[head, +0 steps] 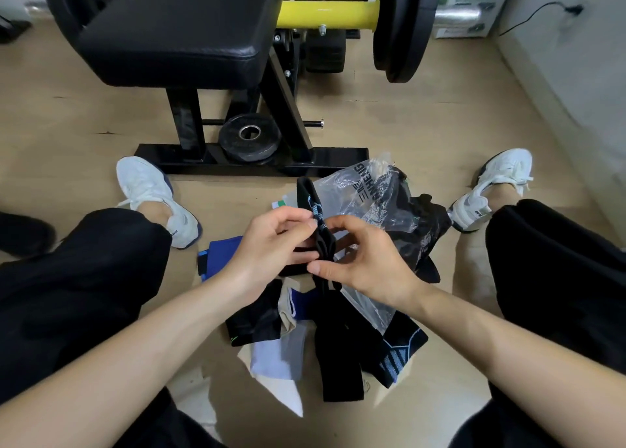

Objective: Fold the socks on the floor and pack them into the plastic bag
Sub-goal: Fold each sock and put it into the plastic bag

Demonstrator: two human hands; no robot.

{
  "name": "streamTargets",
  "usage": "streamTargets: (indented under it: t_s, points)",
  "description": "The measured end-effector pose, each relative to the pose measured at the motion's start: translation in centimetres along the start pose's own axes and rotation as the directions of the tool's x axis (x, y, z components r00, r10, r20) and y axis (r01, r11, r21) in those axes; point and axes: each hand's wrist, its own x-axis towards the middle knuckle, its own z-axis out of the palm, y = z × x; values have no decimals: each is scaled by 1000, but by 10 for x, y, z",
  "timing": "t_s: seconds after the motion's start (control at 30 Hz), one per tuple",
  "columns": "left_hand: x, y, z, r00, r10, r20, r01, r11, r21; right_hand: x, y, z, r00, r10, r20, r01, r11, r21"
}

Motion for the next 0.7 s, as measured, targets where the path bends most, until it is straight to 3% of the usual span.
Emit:
streamTargets:
  t_s: [0.2, 0.27, 0.33, 0.4, 0.47, 0.57, 0.7]
  points:
    - [-3, 0, -4, 994, 43, 104, -54, 993, 102, 4, 1, -8, 998, -32, -46, 32, 999, 8]
    - [2, 1, -12, 986, 135, 100, -158, 950, 268, 7, 5, -16, 998, -59, 4, 59, 998, 3]
    - [8, 3, -25, 940, 330, 90, -328, 793, 514, 11, 8, -27, 995, -75, 60, 77, 997, -27]
    - [16, 5, -37, 854, 481, 198, -474, 563, 677, 13, 7, -39, 984, -70, 161, 73, 997, -13]
    - [20, 6, -46, 845, 428, 319, -507, 455, 733, 13, 4, -46, 962, -70, 263, 80, 996, -27]
    - [23, 3, -47, 921, 202, 333, -386, 576, 720, 13, 4, -52, 950, -66, 304, 87, 995, -55]
    - [26, -1, -42, 952, 188, 242, -305, 658, 688, 13, 3, -53, 957, -91, 274, 96, 995, -6]
